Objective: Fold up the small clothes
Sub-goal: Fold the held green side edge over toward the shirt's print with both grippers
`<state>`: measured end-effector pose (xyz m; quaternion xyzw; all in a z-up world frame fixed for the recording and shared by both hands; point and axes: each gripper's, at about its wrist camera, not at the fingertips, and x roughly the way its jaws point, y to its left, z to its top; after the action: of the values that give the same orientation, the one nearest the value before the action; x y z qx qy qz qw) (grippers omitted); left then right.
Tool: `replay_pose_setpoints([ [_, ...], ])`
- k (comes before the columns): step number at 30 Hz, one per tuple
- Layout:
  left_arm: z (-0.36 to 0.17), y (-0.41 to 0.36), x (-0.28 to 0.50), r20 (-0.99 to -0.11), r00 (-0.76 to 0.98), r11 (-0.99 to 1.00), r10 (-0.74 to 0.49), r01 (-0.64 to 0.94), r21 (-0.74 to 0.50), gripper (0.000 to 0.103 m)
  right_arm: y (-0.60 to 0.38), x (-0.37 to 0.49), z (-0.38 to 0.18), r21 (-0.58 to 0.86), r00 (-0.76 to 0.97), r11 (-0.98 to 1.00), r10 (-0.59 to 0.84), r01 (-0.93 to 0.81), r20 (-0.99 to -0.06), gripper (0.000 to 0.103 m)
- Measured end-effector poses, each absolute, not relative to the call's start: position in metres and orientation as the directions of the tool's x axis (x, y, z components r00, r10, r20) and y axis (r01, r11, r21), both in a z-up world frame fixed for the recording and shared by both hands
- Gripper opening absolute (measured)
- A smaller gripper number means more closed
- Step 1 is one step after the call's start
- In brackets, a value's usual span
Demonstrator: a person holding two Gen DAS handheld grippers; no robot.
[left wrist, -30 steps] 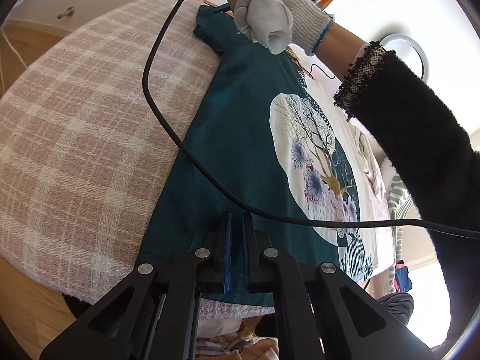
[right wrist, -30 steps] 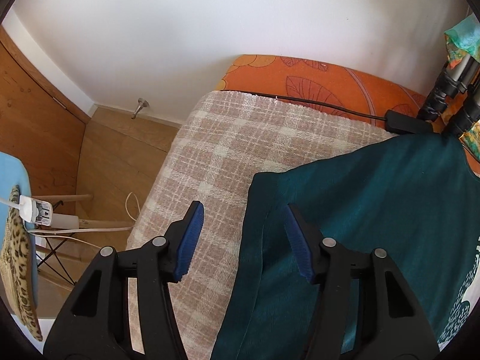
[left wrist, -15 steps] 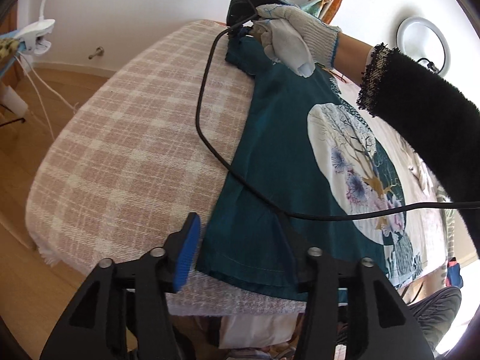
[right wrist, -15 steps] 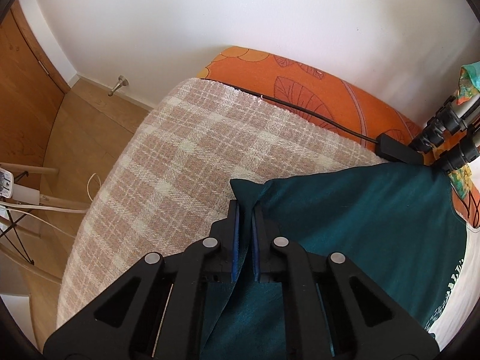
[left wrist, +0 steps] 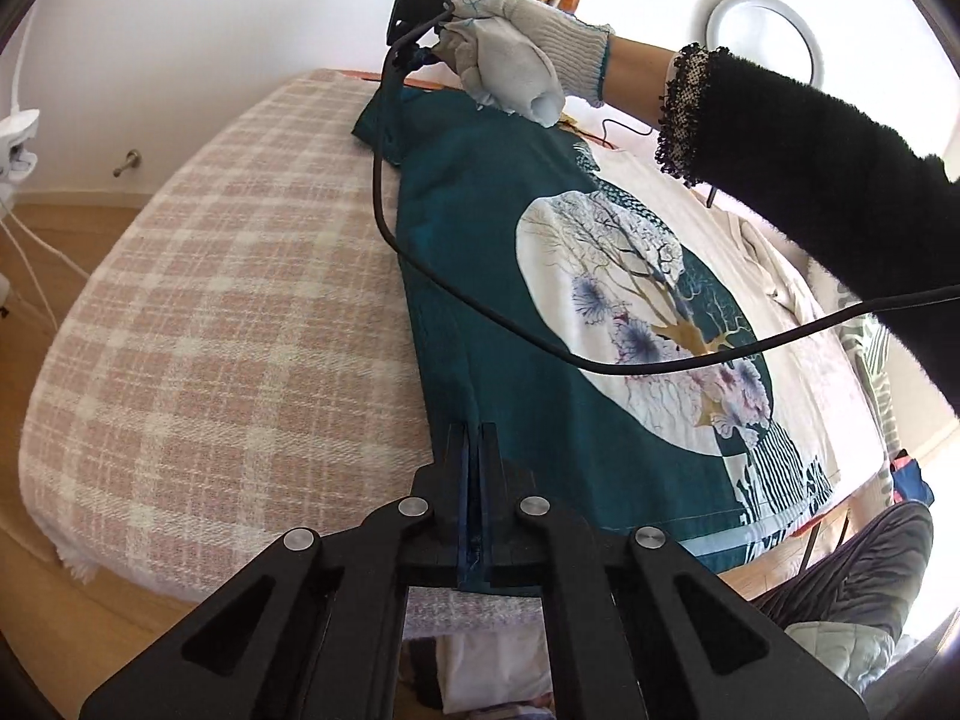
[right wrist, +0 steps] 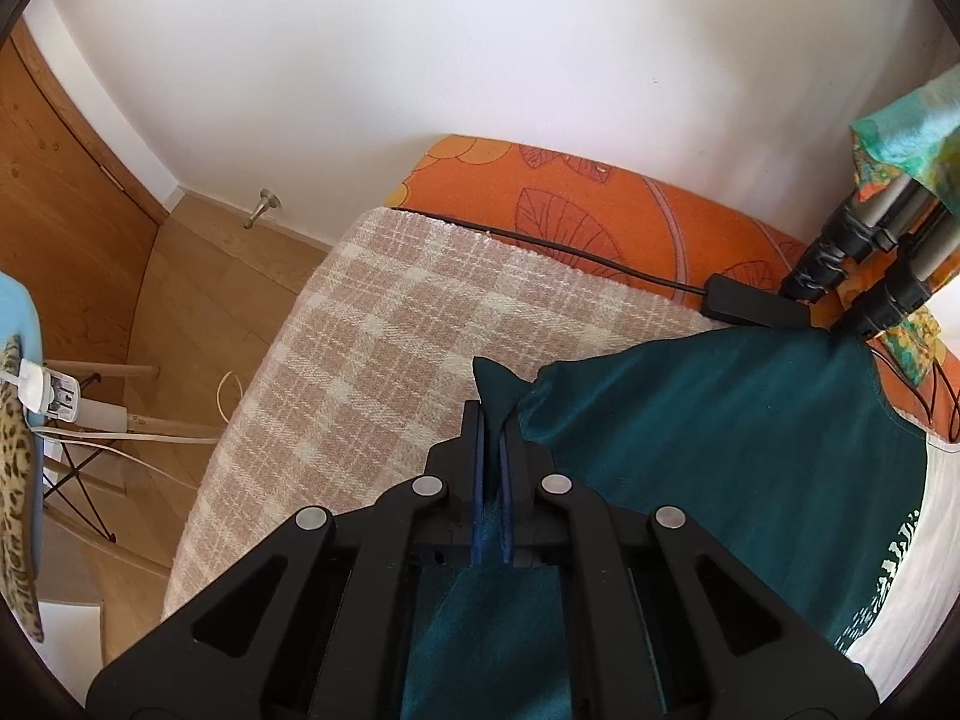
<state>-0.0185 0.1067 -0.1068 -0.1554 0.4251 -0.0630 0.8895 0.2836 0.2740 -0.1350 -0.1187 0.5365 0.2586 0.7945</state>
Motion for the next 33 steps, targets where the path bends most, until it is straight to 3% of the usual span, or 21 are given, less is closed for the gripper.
replay_pose_setpoints([
  [11, -0.097, 0.029, -0.013, -0.744, 0.566, 0.931, -0.354, 0.135, -0.34, 0.001, 0.155, 0.305, -0.086, 0.08, 0.358, 0.882, 0.27, -0.464, -0.894, 0.005],
  [26, -0.108, -0.032, 0.001, -0.767, 0.497, 0.913, -0.406, 0.245, -0.325, 0.001, 0.027, 0.338, -0.129, 0.103, 0.386, 0.976, 0.172, -0.193, -0.906, 0.005],
  [33, -0.113, -0.041, 0.004, -0.776, 0.485, 0.913, -0.403, 0.27, -0.306, 0.001, 0.023, 0.338, -0.113, 0.042, 0.459, 0.975, 0.141, -0.218, -0.877, 0.005],
])
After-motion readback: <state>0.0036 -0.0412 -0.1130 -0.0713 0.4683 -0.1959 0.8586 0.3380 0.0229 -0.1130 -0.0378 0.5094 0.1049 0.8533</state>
